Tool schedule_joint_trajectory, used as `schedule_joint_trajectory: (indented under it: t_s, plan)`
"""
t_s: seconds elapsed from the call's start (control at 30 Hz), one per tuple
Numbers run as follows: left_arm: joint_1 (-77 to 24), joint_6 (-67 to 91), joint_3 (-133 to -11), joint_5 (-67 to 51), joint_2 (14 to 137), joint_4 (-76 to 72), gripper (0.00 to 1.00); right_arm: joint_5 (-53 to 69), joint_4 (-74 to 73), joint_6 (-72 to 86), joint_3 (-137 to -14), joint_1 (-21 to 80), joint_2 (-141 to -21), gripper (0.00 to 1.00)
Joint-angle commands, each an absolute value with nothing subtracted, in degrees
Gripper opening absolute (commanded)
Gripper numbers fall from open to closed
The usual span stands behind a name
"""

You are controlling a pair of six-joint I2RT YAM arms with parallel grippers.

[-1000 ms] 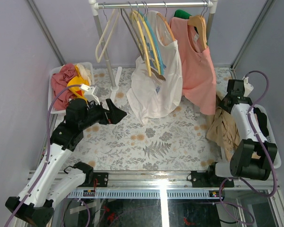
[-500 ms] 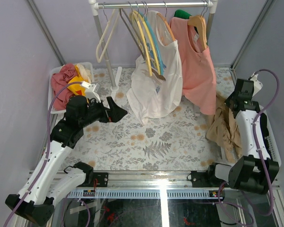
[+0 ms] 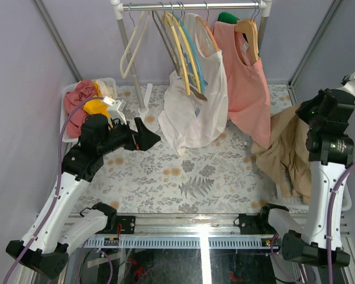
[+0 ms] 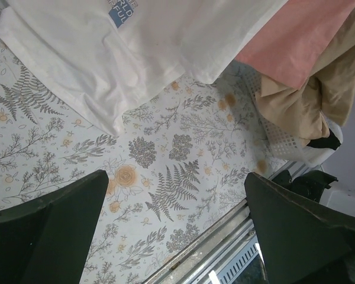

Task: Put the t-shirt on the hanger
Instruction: Pick up the T-shirt and place it in the bin.

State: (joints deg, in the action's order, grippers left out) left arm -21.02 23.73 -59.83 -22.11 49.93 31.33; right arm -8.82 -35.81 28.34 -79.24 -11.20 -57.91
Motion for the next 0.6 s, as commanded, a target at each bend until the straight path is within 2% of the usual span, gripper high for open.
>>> schedule_joint_trajectory:
  t_s: [0.0,0.2,0.4,0.57]
  plan:
    - [-21.17,23.51,-62.66,-24.57,49.95,30.84,1.00,-1.47,-34.35,28.40,-87.62,-11.34,-55.30,0.00]
    - [-21.18,22.61,-64.72,-25.29,49.40,31.35,1.00,13.38,-35.42,30.15,-100.21,-11.34,-58.74,0.00]
    - [-21.15,22.26,-65.64,-26.11,49.17,31.94,1.00,22.67,-35.74,32.26,-111.56,-11.34,-59.93,0.00]
    - [-21.15,22.27,-65.75,-26.17,48.70,31.90,1.00,33.83,-31.43,37.47,-118.35,-11.34,-60.85,0.00]
